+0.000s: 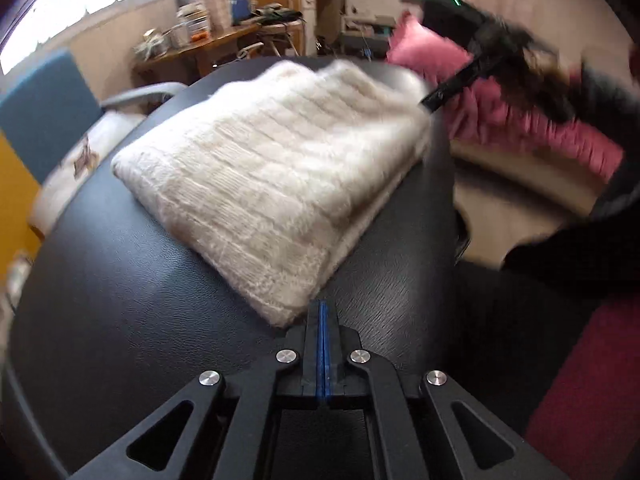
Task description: Fold clothes
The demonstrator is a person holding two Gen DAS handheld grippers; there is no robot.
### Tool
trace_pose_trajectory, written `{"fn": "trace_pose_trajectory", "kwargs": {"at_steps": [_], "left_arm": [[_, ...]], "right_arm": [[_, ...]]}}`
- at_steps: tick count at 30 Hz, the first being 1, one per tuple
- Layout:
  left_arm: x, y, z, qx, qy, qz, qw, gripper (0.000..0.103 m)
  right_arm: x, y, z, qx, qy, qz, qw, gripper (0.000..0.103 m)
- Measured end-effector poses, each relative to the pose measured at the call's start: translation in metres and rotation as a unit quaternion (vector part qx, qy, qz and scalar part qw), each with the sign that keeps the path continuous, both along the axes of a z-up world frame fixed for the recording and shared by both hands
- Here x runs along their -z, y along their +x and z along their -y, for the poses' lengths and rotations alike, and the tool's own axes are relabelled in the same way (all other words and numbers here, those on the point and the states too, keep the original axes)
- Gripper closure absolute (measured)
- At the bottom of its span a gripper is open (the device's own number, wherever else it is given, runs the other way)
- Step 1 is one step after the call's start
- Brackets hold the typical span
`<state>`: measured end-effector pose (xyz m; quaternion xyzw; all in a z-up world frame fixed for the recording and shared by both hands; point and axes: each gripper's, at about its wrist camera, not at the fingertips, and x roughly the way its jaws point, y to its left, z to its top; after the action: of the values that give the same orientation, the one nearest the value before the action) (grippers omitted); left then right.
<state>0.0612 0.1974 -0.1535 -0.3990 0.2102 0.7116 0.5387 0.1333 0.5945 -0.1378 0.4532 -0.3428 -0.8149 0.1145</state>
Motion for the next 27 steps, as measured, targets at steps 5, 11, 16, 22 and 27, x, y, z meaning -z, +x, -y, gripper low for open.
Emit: {"fn": "trace_pose_trajectory", "kwargs": {"at_steps": [5, 11, 16, 22, 27], "left_arm": [[-0.024, -0.060, 0.013, -0.129, 0.126, 0.103, 0.9782, 0.101], [-0.022, -0.089, 0.010, -0.192, 0.141, 0.118, 0.9641, 0.097], [-0.016, -0.093, 0.003, -0.172, 0.121, 0.115, 0.9709, 0.089], [-0.004, -0.095, -0.006, -0.170, 0.121, 0.132, 0.9690, 0.084], [0.014, -0.127, 0.023, -0.235, 0.161, 0.211, 0.9351, 0.059]], "right_arm": [[0.007, -0.034, -0.003, 0.036, -0.060, -0.008, 0.998, 0.053], [0.036, -0.052, -0.002, 0.047, -0.138, 0.032, 0.989, 0.053], [0.052, -0.053, -0.007, 0.091, -0.187, 0.027, 0.978, 0.053], [0.016, -0.073, 0.043, 0.036, 0.030, 0.007, 0.999, 0.091], [-0.025, -0.063, 0.050, 0.016, 0.111, -0.028, 0.993, 0.093]]}}
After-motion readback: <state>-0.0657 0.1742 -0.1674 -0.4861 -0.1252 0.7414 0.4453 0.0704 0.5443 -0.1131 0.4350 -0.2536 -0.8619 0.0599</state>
